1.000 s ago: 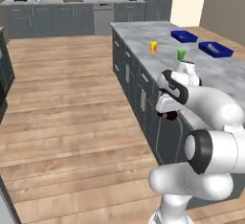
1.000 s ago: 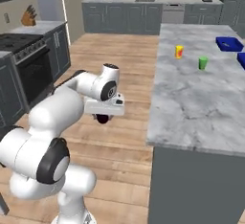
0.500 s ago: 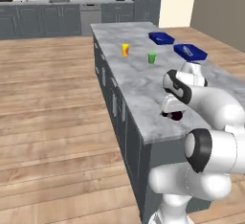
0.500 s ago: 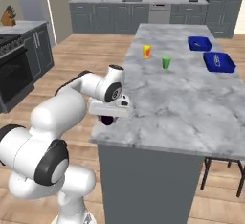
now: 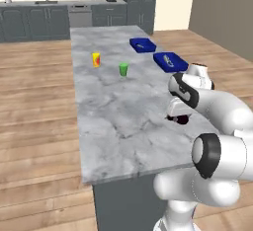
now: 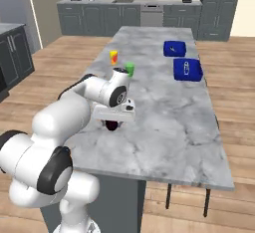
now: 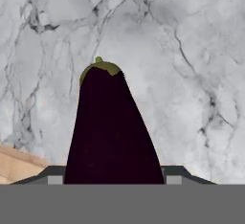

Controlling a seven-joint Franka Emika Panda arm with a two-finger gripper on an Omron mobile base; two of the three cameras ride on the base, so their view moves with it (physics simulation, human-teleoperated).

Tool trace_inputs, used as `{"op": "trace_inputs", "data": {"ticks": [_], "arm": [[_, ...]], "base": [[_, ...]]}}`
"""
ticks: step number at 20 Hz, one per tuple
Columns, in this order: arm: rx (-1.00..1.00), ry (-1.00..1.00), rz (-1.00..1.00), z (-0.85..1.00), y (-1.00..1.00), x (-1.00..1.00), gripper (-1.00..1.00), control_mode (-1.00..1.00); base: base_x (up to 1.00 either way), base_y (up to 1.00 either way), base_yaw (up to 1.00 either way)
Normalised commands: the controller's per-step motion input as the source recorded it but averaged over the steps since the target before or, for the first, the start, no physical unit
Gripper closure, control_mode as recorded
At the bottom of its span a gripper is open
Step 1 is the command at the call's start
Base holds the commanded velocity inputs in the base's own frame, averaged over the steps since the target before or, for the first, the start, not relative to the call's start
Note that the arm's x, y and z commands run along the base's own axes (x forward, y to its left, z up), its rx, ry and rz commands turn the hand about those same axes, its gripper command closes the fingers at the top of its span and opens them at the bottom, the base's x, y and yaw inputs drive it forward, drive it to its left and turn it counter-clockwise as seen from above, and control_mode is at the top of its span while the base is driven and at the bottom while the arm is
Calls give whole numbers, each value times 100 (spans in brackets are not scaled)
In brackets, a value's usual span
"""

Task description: Gather the eggplant and squash from the fridge and place them on a tray on the dining counter. Then gather the chicken drumstick and fish from the fridge and place them on the other tray.

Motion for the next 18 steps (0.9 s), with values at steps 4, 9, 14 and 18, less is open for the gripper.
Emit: {"op": "trace_inputs", "data": {"ticks": [4, 9, 14, 18], "arm": [[0, 0, 0, 0, 0, 0, 100, 100], [0, 0, 0, 0, 0, 0, 100, 100], [0, 0, 0, 0, 0, 0, 100, 100], [0, 0, 0, 0, 0, 0, 100, 100]], "base": [[29, -100, -2], [0, -100, -5], [1, -100, -7], [9, -100, -6]]}}
